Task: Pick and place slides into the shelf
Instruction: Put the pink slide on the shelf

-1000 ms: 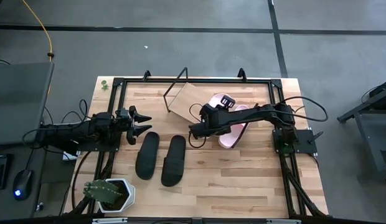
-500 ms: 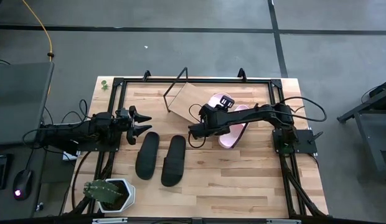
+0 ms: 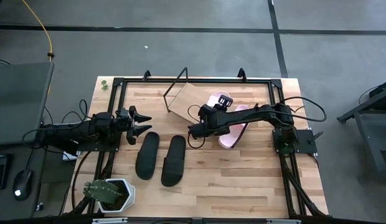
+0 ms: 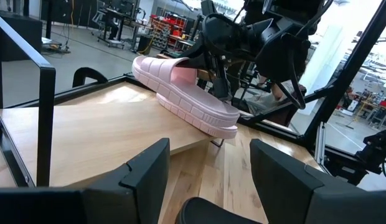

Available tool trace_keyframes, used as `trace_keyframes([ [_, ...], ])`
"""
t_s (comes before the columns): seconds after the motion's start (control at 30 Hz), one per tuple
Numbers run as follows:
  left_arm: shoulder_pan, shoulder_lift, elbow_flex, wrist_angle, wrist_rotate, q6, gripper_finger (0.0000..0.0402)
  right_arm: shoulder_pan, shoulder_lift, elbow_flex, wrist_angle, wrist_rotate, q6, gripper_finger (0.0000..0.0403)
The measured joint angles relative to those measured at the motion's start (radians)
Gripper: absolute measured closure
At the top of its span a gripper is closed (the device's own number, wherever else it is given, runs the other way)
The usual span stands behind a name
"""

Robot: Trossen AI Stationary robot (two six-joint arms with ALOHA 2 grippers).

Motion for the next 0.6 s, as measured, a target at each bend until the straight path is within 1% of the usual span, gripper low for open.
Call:
trace_keyframes([
  [0.23,0.0,0.0,0.0,0.0,0.0,0.0,0.0197,-0.006,0.0,0.0,0.0,0.015,-0.028,0.0403],
  [0.33,0.0,0.0,0.0,0.0,0.0,0.0,0.0197,-0.015,0.0,0.0,-0.009,-0.002,-0.029,0.0403],
  [0.6,0.0,0.0,0.0,0.0,0.0,0.0,0.0197,-0.018,-0.014,0.0,-0.015,0.007,-0.054,0.0403],
])
